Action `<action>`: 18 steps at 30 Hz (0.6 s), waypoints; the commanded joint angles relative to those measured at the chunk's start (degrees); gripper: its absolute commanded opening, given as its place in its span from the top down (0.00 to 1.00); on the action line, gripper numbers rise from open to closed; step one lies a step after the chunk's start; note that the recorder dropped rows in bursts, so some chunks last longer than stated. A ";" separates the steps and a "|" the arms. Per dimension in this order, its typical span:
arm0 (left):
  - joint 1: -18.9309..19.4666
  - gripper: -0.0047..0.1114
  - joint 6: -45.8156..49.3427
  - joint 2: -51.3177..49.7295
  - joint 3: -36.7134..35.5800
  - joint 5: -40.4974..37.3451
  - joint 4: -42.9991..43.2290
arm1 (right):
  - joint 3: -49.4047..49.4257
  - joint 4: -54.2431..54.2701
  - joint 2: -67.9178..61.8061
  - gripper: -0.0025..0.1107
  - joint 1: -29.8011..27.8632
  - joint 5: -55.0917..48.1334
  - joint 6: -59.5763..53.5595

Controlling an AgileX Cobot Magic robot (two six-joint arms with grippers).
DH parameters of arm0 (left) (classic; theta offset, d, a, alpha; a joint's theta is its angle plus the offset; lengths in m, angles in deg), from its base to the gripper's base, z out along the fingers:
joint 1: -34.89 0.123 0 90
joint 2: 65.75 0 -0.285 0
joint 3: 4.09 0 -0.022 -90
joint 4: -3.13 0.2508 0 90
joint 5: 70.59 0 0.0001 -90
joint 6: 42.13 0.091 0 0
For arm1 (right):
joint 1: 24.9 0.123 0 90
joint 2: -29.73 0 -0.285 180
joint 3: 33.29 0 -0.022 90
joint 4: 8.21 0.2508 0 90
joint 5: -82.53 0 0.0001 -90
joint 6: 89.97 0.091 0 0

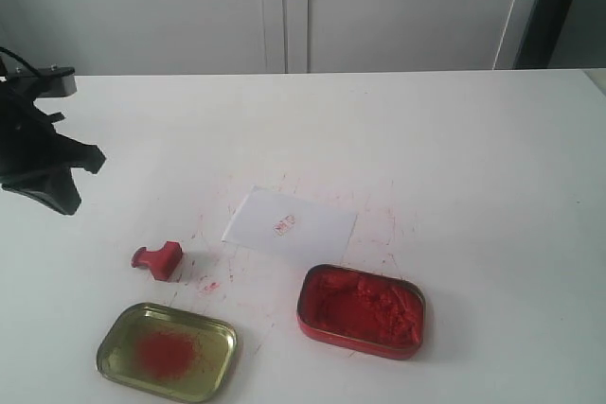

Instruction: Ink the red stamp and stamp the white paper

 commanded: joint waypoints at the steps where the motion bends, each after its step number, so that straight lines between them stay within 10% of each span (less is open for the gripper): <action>1: 0.19 0.96 -2.10 2.85 0.28 -2.23 2.02 | 0.30 -0.15 0.32 0.98 -0.21 0.85 0.22; 18: 0.19 0.96 -2.36 12.75 -0.95 -8.53 4.99 | 0.30 -0.15 0.32 0.98 -0.21 0.85 0.22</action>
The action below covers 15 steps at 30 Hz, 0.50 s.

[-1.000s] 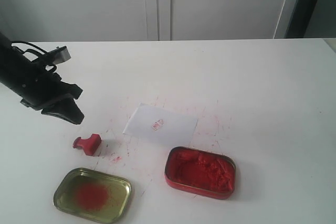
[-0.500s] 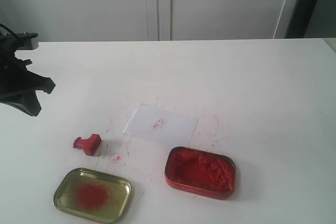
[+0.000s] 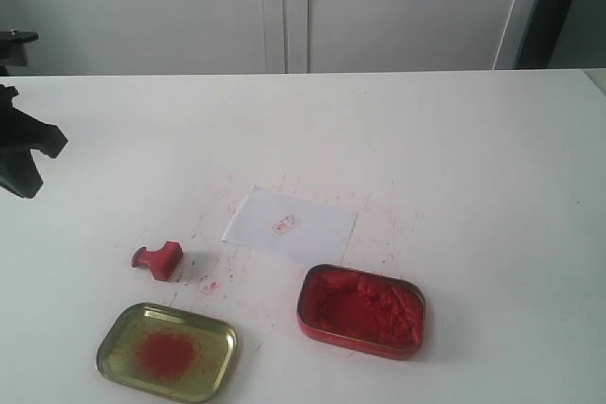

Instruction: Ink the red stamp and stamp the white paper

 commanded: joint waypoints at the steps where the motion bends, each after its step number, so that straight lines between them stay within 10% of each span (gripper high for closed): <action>1: 0.19 0.96 -0.51 3.72 -1.64 -1.75 -0.19 | 0.30 -0.15 0.32 0.98 -0.21 0.85 0.22; 15: 0.19 0.96 -1.56 21.62 -16.67 0.18 -0.19 | 0.30 -0.15 0.32 0.98 -0.21 0.85 0.22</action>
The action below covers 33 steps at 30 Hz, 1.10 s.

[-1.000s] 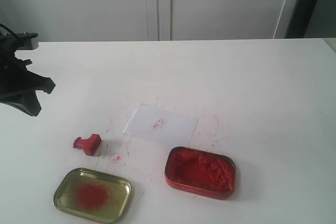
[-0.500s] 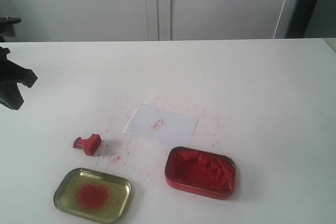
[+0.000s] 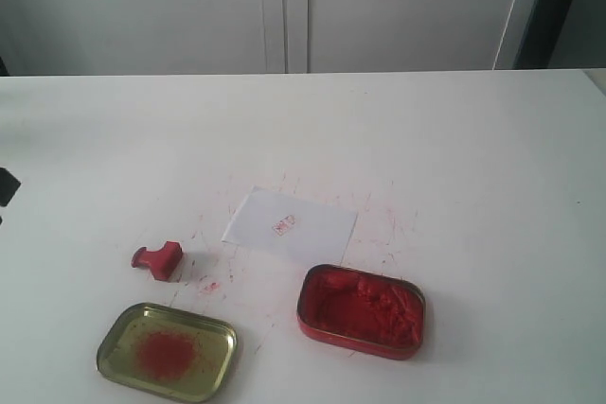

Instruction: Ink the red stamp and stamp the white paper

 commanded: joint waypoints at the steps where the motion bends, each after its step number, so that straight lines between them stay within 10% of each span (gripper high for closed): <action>1: 0.19 0.96 -0.42 6.54 -4.13 -0.46 -0.19 | 0.30 -0.15 0.32 0.98 -0.21 0.85 0.22; 11: 0.19 0.96 -0.42 23.33 -11.51 -1.87 -0.42 | 0.30 -0.15 0.32 0.98 -0.21 0.85 0.22; 33: 0.19 0.96 -0.42 24.57 -11.51 -2.01 -0.42 | 0.30 -0.15 0.32 0.98 -0.21 0.85 0.22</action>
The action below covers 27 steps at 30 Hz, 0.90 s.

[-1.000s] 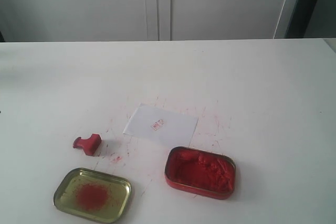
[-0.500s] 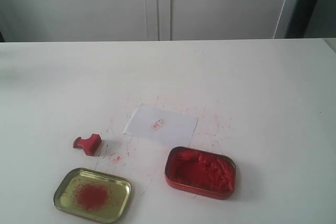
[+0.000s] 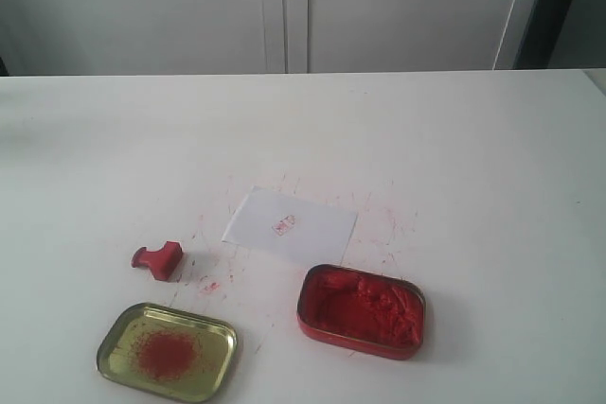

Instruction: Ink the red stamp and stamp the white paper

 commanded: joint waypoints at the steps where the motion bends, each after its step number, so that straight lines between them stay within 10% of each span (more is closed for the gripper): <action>1: 0.19 0.96 -0.30 0.62 -0.40 -0.91 -0.42 | 0.30 -0.15 0.32 0.98 -0.21 0.85 0.22; 20: 0.19 0.96 -0.16 9.69 -1.04 1.87 -0.42 | 0.30 -0.15 0.32 0.98 -0.21 0.85 0.22; 27: 0.19 0.96 -0.16 18.00 -11.38 8.17 -0.55 | 0.30 -0.15 0.32 0.98 -0.21 0.85 0.22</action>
